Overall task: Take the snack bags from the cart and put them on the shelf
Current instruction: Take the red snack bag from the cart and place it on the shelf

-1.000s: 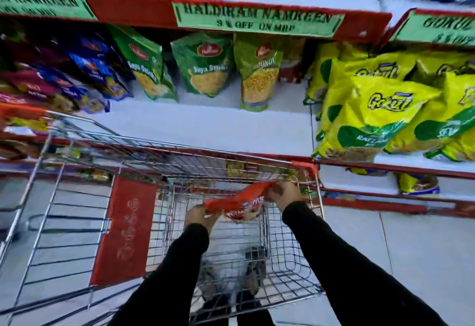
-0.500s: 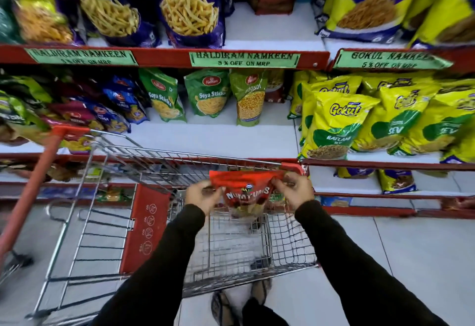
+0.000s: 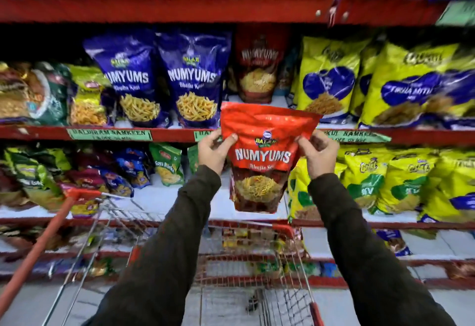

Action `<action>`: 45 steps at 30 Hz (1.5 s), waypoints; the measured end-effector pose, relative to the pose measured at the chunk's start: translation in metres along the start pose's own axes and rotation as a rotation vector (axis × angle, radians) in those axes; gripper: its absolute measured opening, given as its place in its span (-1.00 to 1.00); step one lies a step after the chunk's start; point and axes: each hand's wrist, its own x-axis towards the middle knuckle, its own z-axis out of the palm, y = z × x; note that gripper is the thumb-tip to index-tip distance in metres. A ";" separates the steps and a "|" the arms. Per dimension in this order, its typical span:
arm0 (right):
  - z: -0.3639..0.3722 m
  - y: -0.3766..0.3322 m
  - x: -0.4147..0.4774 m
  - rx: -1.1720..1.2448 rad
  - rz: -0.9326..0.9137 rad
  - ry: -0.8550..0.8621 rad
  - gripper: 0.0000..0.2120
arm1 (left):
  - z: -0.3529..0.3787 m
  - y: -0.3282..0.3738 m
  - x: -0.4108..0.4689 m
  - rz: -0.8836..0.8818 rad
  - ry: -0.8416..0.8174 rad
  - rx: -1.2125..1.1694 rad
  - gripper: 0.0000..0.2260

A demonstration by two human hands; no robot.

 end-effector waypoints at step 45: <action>0.047 0.086 0.204 -0.144 0.452 -0.247 -0.20 | 0.101 -0.058 0.194 -0.302 0.072 -0.116 -0.38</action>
